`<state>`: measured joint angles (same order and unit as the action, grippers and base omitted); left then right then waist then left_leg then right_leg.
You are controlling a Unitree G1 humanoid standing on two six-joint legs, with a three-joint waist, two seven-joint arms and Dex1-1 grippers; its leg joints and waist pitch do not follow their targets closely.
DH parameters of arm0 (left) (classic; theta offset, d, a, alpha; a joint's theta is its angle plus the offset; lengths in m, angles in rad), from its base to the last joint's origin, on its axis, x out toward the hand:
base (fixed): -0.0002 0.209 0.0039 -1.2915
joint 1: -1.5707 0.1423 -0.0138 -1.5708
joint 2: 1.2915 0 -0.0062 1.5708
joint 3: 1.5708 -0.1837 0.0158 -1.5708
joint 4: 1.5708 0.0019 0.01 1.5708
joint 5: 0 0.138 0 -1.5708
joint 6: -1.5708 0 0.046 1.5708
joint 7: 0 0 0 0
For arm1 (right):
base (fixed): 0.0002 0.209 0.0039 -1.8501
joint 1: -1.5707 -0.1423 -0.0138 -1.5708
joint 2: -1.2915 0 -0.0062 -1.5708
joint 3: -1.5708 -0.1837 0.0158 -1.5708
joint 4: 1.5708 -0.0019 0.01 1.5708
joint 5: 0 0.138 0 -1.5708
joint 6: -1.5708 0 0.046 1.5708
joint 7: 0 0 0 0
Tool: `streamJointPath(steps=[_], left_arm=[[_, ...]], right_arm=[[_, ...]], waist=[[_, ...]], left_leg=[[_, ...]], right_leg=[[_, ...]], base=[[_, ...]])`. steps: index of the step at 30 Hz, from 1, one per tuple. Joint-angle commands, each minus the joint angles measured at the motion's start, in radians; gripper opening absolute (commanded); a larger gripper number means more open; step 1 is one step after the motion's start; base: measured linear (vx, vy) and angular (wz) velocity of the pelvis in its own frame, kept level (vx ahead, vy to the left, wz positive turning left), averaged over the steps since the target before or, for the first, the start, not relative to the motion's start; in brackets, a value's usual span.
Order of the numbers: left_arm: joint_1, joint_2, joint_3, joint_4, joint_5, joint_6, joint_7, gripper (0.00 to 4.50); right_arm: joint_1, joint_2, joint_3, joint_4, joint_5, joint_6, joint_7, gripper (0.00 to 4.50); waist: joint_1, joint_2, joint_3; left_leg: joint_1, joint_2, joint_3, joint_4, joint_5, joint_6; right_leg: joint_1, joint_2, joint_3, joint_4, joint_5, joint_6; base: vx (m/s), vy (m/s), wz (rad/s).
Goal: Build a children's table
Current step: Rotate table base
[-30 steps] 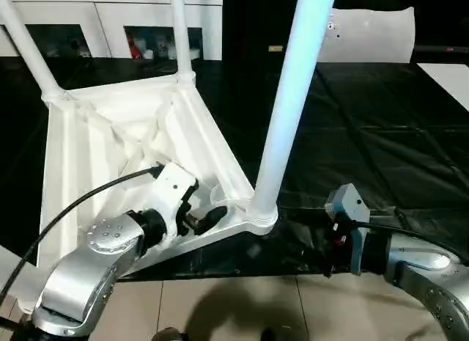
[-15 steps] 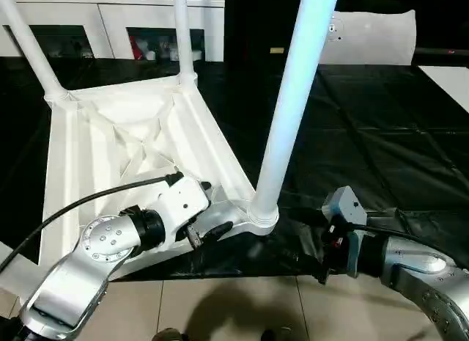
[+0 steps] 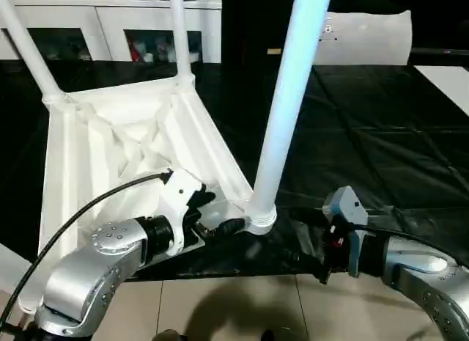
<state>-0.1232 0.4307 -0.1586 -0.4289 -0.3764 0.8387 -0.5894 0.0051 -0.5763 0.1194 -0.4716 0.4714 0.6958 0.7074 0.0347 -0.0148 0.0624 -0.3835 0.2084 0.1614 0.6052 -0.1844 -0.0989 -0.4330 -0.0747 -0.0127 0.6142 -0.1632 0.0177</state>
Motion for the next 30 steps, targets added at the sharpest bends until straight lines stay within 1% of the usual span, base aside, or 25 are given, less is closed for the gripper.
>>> streamJointPath(steps=[1, 2, 4, 5, 9, 11, 12, 13, 14, 15, 17, 18, 19, 20, 21, 22, 23, 24, 25, 26, 27, 30], left_arm=[[0.002, 0.011, -0.005, -0.038, -0.003, 0.042, -0.014, 4.31], [0.002, 0.013, -0.003, -0.046, -0.006, 0.059, -0.012, 4.31], [0.002, 0.026, -0.004, -0.056, -0.016, 0.092, -0.014, 4.31], [0.001, 0.032, -0.005, -0.061, -0.022, 0.107, -0.011, 4.31], [-0.011, 0.04, 0.004, -0.066, -0.062, 0.161, -0.001, 3.93], [-0.016, 0.037, 0.01, -0.067, -0.072, 0.184, 0.0, 3.93], [-0.021, 0.037, 0.01, -0.069, -0.07, 0.196, -0.002, 3.81], [-0.024, 0.039, 0.007, -0.07, -0.066, 0.2, -0.006, 3.74], [-0.026, 0.042, 0.004, -0.071, -0.063, 0.2, -0.009, 3.74], [-0.028, 0.043, 0.002, -0.071, -0.063, 0.199, -0.007, 3.74], [-0.035, 0.061, -0.012, -0.075, -0.058, 0.197, -0.012, 3.74], [-0.039, 0.069, -0.019, -0.075, -0.054, 0.19, -0.014, 3.63], [-0.042, 0.091, -0.038, -0.076, -0.039, 0.165, -0.029, 3.46], [-0.049, 0.126, -0.064, -0.077, -0.016, 0.142, -0.04, 3.39], [-0.049, 0.126, -0.064, -0.077, -0.016, 0.142, -0.04, 3.39], [-0.052, 0.141, -0.078, -0.074, 0.005, 0.12, -0.044, 3.27], [-0.057, 0.177, -0.118, -0.065, 0.054, 0.046, -0.076, 3.27], [-0.058, 0.208, -0.151, -0.056, 0.094, -0.026, -0.115, 3.03], [-0.058, 0.227, -0.17, -0.048, 0.117, -0.064, -0.134, 3.03], [-0.056, 0.228, -0.169, -0.042, 0.118, -0.074, -0.137, 2.93], [-0.056, 0.228, -0.169, -0.042, 0.118, -0.074, -0.137, 2.93], [-0.067, 0.228, -0.171, -0.026, 0.109, -0.067, -0.124, 2.93]], right_arm=[[-0.002, -0.016, -0.002, -0.021, -0.011, -0.004, 0.002, 4.49], [-0.002, -0.016, -0.002, -0.021, -0.011, -0.005, 0.002, 4.49], [-0.003, -0.017, -0.002, -0.022, -0.011, -0.003, 0.002, 4.49], [-0.003, -0.018, -0.002, -0.022, -0.011, -0.003, 0.002, 4.49], [-0.004, -0.021, 0.0, -0.019, -0.012, -0.005, 0.004, 4.5], [-0.004, -0.022, 0.001, -0.018, -0.012, -0.005, 0.005, 4.5], [-0.005, -0.022, 0.001, -0.018, -0.013, -0.005, 0.005, 4.5], [-0.005, -0.022, 0.001, -0.017, -0.013, -0.005, 0.005, 4.5], [-0.005, -0.023, 0.003, -0.018, -0.015, -0.005, 0.005, 4.5], [-0.004, -0.024, 0.004, -0.018, -0.017, -0.005, 0.004, 4.5], [-0.002, -0.025, 0.004, -0.02, -0.018, -0.005, 0.003, 4.5], [-0.002, -0.026, 0.004, -0.02, -0.018, -0.005, 0.003, 4.5], [-0.001, -0.025, 0.004, -0.021, -0.018, -0.005, 0.002, 4.5], [0.001, -0.026, 0.003, -0.022, -0.018, -0.006, 0.001, 4.5], [0.001, -0.026, 0.003, -0.022, -0.018, -0.006, 0.001, 4.5], [0.001, -0.026, 0.003, -0.021, -0.019, -0.007, 0.001, 4.5], [0.002, -0.026, 0.003, -0.02, -0.019, -0.009, 0.001, 4.5], [0.002, -0.026, 0.004, -0.021, -0.02, -0.009, 0.0, 4.5], [0.002, -0.025, 0.005, -0.021, -0.02, -0.009, -0.001, 4.5], [0.002, -0.025, 0.006, -0.022, -0.02, -0.008, -0.001, 4.5], [0.002, -0.025, 0.006, -0.022, -0.02, -0.008, -0.001, 4.5], [0.003, -0.028, 0.005, -0.023, -0.02, -0.009, 0.0, 4.5]], waist=[[0.002, -0.005, -0.059], [0.003, -0.002, -0.06], [0.002, -0.001, -0.061], [0.002, -0.004, -0.061], [0.002, -0.004, -0.059], [0.001, -0.003, -0.059], [0.001, -0.002, -0.059], [0.001, -0.003, -0.059], [0.001, -0.003, -0.058], [0.002, 0.001, -0.06], [0.002, 0.0, -0.061], [0.002, 0.002, -0.061], [0.003, 0.0, -0.061], [0.003, 0.004, -0.061], [0.002, 0.002, -0.061], [0.001, 0.002, -0.061], [0.001, 0.003, -0.062], [0.002, 0.003, -0.062], [0.004, 0.002, -0.06], [0.002, 0.004, -0.061], [0.0, 0.005, -0.06], [0.0, 0.007, -0.061]], left_leg=[[0.005, -0.006, 0.008, -0.069, -0.26, 0.019], [0.005, -0.005, 0.007, -0.069, -0.251, 0.018], [0.005, -0.004, 0.008, -0.069, -0.242, 0.017], [0.004, -0.006, 0.009, -0.069, -0.24, 0.018], [0.006, -0.006, 0.009, -0.069, -0.249, 0.016], [0.005, -0.007, 0.01, -0.068, -0.255, 0.015], [0.006, -0.007, 0.009, -0.069, -0.256, 0.015], [0.005, -0.007, 0.009, -0.069, -0.257, 0.016], [0.005, -0.007, 0.009, -0.069, -0.257, 0.016], [0.005, -0.008, 0.008, -0.068, -0.253, 0.016], [0.004, -0.008, 0.008, -0.068, -0.248, 0.017], [0.005, -0.008, 0.008, -0.068, -0.248, 0.018], [0.006, -0.008, 0.007, -0.069, -0.249, 0.02], [0.005, -0.008, 0.007, -0.069, -0.25, 0.019], [0.006, -0.007, 0.007, -0.069, -0.25, 0.02], [0.005, -0.007, 0.007, -0.07, -0.248, 0.02], [0.005, -0.006, 0.007, -0.07, -0.245, 0.019], [0.005, -0.006, 0.007, -0.07, -0.248, 0.021], [0.004, -0.007, 0.005, -0.072, -0.251, 0.026], [0.005, -0.006, 0.006, -0.072, -0.26, 0.021], [0.007, -0.005, 0.006, -0.073, -0.265, 0.013], [0.007, -0.006, 0.007, -0.072, -0.265, 0.003]], right_leg=[[0.046, -0.014, 0.011, -0.093, -0.431, -0.064], [0.047, -0.015, 0.011, -0.091, -0.416, -0.068], [0.048, -0.014, 0.011, -0.088, -0.384, -0.079], [0.049, -0.014, 0.011, -0.086, -0.378, -0.082], [0.047, -0.014, 0.01, -0.088, -0.398, -0.08], [0.047, -0.013, 0.01, -0.089, -0.406, -0.078], [0.047, -0.013, 0.01, -0.091, -0.407, -0.076], [0.047, -0.013, 0.01, -0.091, -0.409, -0.074], [0.047, -0.013, 0.009, -0.092, -0.414, -0.072], [0.048, -0.014, 0.01, -0.091, -0.412, -0.071], [0.049, -0.013, 0.009, -0.09, -0.399, -0.072], [0.048, -0.012, 0.01, -0.089, -0.392, -0.075], [0.048, -0.012, 0.009, -0.09, -0.393, -0.074], [0.049, -0.013, 0.009, -0.088, -0.392, -0.075], [0.049, -0.012, 0.009, -0.089, -0.385, -0.075], [0.05, -0.013, 0.009, -0.089, -0.383, -0.076], [0.05, -0.013, 0.01, -0.088, -0.374, -0.078], [0.05, -0.014, 0.01, -0.089, -0.38, -0.075], [0.05, -0.014, 0.01, -0.094, -0.394, -0.069], [0.049, -0.016, 0.011, -0.091, -0.406, -0.064], [0.048, -0.016, 0.011, -0.09, -0.404, -0.068], [0.048, -0.014, 0.011, -0.085, -0.378, -0.086]], base=[[0.0, 0.0, 0.0], [0.0, 0.0, 0.0], [0.0, 0.0, 0.0], [0.0, 0.0, 0.0], [0.0, 0.0, 0.0], [0.0, 0.0, 0.0], [0.0, 0.0, 0.0], [0.0, 0.0, 0.0], [0.0, 0.0, 0.0], [0.0, 0.0, 0.0], [0.0, 0.0, 0.0], [0.0, 0.0, 0.0], [0.0, 0.0, 0.0], [0.0, 0.0, 0.0], [0.0, 0.0, 0.0], [0.0, 0.0, 0.0], [0.0, 0.0, 0.0], [0.0, 0.0, 0.0], [0.0, 0.0, 0.0], [0.0, 0.0, 0.0], [0.0, 0.0, 0.0], [0.0, 0.0, 0.0]])
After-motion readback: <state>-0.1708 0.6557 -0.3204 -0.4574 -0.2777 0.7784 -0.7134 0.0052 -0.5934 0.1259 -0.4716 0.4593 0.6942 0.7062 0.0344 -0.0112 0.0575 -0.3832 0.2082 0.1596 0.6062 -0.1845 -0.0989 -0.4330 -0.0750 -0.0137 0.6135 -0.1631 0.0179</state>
